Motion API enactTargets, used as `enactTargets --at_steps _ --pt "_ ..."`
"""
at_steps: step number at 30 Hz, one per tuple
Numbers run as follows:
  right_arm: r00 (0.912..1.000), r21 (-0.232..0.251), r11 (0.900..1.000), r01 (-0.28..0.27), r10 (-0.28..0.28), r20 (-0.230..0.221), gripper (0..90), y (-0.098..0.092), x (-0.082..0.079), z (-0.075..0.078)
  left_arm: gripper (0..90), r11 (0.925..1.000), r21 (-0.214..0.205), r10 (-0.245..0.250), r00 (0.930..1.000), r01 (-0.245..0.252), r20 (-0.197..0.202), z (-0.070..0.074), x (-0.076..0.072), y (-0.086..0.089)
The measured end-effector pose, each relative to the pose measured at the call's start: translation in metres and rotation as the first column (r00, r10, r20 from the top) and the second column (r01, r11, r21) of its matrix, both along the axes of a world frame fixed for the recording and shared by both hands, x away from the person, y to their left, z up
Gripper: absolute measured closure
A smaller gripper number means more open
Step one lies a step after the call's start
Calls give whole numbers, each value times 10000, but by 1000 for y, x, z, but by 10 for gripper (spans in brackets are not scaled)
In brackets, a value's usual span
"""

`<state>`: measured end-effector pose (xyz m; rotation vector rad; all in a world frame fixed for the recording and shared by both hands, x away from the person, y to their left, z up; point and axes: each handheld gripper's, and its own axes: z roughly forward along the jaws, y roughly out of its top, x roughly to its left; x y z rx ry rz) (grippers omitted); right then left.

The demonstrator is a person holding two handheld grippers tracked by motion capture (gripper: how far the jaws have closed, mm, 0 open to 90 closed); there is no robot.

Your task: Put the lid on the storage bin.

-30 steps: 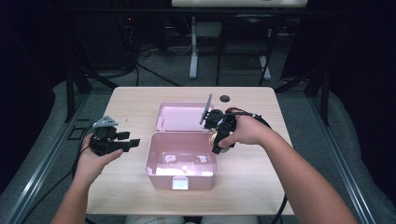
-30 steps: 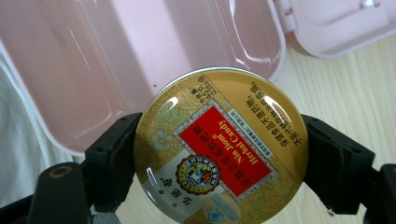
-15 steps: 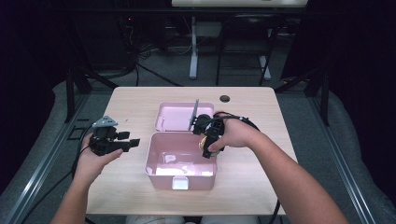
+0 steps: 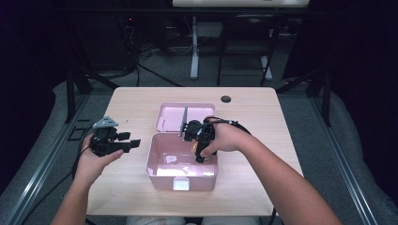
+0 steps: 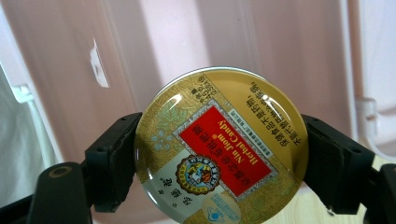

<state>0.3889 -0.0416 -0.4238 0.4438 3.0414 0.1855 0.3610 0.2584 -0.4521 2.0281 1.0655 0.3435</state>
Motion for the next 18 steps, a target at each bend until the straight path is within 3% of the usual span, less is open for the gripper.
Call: enactTargets --at_steps 18 --pt "9981 -105 9982 -588 585 -198 198 6 -2 -31 428 10000 -4 23 10000 -23 -32 -2 1 -1"
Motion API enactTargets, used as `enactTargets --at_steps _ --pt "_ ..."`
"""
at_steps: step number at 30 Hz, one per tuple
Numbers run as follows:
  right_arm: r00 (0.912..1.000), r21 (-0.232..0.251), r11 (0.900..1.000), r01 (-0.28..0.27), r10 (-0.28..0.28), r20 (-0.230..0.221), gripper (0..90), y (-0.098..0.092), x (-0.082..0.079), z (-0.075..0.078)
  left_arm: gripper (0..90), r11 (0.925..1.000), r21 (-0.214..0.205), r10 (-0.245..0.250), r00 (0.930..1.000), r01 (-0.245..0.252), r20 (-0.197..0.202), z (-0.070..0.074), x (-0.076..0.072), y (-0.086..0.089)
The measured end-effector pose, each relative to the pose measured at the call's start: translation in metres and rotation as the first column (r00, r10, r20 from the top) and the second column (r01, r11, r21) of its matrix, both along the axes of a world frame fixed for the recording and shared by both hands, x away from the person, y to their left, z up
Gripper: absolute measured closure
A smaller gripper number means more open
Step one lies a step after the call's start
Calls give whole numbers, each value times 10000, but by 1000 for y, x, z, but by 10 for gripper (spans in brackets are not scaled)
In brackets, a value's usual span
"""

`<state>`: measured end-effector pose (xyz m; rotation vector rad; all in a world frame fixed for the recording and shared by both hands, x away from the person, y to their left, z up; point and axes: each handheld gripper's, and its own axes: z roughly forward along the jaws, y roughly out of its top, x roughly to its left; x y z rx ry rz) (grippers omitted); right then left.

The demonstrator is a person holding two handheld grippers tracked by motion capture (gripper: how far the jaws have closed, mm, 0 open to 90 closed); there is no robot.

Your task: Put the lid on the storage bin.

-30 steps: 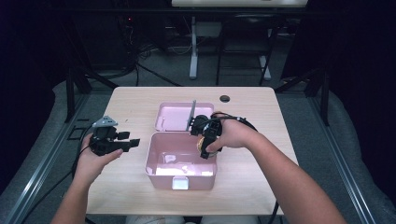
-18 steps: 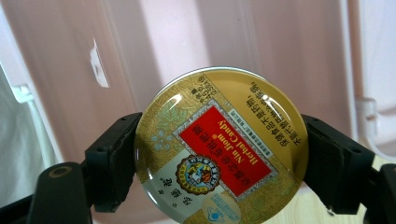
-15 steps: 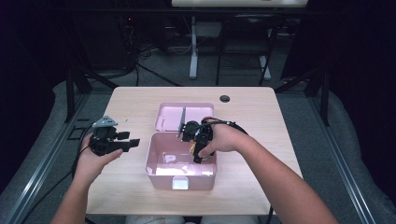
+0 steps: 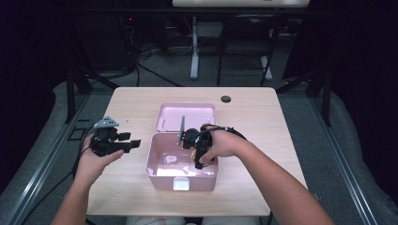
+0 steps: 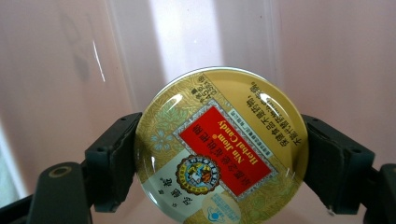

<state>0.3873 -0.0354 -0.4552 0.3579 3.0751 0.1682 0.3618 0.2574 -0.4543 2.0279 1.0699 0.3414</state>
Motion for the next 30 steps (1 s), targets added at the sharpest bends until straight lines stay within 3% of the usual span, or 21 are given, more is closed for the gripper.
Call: enactTargets --at_steps 17,30 --pt "9997 -62 9998 -201 200 -167 198 3 1 -25 428 10000 44 -5 10000 5 -39 -2 1 0" --pt "9993 -268 9993 -270 262 -280 198 3 1 -34 428 10000 85 -44 9999 45 -126 -2 1 -1"
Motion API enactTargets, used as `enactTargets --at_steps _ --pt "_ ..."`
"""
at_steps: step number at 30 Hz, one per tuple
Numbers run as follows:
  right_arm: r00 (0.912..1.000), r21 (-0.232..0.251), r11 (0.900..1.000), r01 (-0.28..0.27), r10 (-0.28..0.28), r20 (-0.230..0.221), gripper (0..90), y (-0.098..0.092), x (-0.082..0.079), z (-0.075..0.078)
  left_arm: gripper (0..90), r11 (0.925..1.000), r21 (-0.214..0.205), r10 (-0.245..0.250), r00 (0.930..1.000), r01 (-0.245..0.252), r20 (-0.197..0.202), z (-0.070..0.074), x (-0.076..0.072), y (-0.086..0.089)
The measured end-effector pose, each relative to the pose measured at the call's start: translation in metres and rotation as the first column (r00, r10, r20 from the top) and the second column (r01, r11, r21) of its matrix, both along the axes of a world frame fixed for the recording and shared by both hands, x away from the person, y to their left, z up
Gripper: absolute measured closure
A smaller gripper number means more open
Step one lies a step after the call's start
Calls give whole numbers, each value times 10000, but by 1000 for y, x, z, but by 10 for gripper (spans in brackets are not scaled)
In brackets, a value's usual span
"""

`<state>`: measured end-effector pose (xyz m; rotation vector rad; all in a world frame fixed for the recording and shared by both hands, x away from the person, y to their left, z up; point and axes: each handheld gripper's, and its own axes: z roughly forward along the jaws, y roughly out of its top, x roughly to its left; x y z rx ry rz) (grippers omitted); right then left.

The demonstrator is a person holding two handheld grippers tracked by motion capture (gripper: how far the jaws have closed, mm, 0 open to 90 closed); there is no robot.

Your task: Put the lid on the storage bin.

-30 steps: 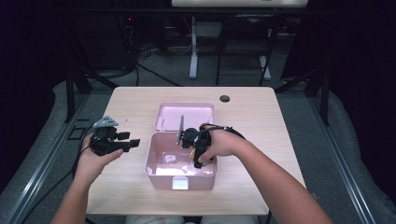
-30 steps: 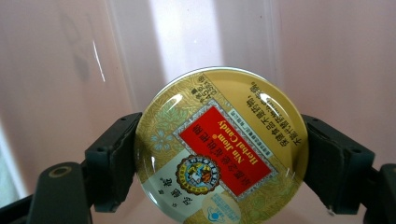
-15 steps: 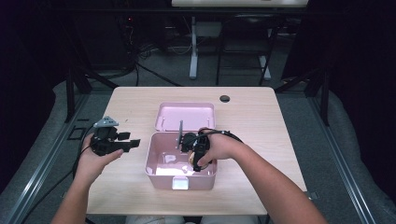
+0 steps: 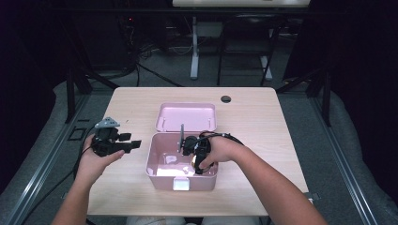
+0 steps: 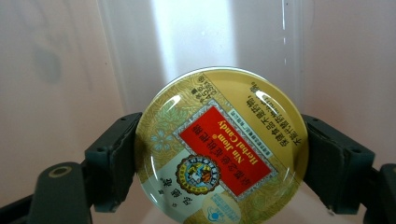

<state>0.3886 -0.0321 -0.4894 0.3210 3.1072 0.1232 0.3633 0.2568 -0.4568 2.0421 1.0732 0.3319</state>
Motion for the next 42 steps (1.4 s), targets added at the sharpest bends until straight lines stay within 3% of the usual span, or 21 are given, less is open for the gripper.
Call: enactTargets --at_steps 20,42 --pt "9998 -7 9999 143 -143 -159 197 0 1 -9 428 10000 -3 29 10000 -29 21 -1 0 -1" --pt "9989 188 9990 395 -391 -246 170 -3 2 -8 428 10000 82 -30 10000 30 -78 -2 1 -1"
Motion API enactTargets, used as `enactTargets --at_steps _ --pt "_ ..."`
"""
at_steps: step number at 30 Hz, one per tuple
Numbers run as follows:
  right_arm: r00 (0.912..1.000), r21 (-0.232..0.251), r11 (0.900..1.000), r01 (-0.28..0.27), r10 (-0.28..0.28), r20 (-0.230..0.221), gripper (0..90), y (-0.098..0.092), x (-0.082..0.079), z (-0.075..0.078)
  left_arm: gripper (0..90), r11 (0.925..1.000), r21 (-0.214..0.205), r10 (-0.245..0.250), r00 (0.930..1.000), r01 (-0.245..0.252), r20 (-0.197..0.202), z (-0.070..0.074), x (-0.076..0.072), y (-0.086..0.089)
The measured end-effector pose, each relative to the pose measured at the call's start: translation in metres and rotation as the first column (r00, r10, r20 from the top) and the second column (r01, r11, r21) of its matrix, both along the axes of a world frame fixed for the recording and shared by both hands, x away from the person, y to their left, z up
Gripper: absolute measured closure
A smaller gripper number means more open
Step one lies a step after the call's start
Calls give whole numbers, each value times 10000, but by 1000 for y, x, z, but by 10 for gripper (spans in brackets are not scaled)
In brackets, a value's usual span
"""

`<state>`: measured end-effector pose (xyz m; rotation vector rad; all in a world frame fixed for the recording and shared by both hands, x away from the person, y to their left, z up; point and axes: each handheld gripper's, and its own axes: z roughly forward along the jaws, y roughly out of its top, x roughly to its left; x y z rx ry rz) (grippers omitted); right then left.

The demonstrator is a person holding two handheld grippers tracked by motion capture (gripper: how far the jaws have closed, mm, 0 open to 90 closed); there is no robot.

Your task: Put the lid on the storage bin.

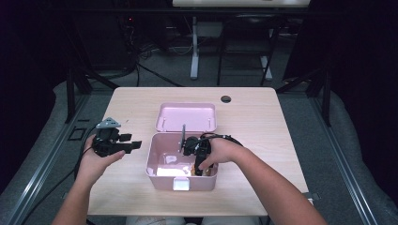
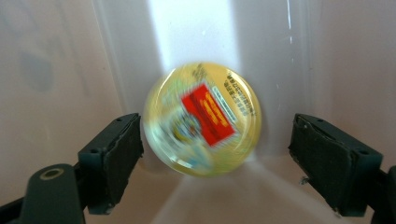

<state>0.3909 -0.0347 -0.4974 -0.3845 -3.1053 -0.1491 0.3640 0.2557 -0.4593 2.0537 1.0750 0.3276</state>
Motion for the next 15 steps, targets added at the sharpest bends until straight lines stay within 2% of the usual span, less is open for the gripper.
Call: enactTargets --at_steps 6,9,15 --pt "9999 414 9991 76 -80 79 182 -3 -3 11 428 10000 -30 13 10000 -13 38 0 0 -1" --pt "9997 365 9993 113 -122 225 190 -5 -4 18 428 10000 6 -35 10000 35 29 -1 0 -3" --pt "9970 696 9962 515 -554 546 215 -15 -3 38 433 9999 58 -113 9999 113 34 0 -1 -6"
